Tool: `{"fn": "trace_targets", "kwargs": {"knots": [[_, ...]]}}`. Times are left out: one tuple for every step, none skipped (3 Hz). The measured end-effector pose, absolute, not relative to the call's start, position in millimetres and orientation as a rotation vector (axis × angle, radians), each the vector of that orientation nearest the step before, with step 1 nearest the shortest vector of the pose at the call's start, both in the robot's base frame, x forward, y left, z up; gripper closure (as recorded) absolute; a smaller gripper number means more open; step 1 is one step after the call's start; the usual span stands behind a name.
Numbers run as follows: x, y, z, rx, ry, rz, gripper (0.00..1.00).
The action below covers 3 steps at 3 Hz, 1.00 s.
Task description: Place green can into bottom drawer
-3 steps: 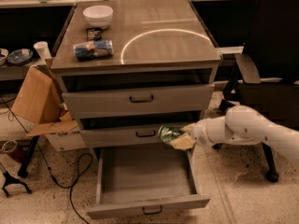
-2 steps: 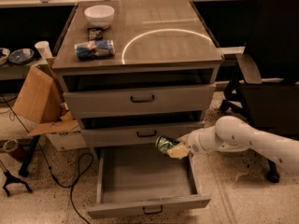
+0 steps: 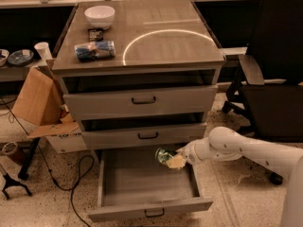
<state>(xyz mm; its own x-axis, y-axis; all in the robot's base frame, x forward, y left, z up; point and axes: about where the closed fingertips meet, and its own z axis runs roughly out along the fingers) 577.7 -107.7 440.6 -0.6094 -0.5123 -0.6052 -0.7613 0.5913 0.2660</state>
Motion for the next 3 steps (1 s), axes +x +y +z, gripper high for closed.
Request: {"fn": "trace_targets", "kwargs": {"knots": [[576, -101, 422, -1.003, 2.372, 0.750, 1.00], [581, -108, 384, -0.925, 2.411, 0.811, 1.00], [586, -111, 337, -0.852, 2.432, 0.883, 1.00]]}}
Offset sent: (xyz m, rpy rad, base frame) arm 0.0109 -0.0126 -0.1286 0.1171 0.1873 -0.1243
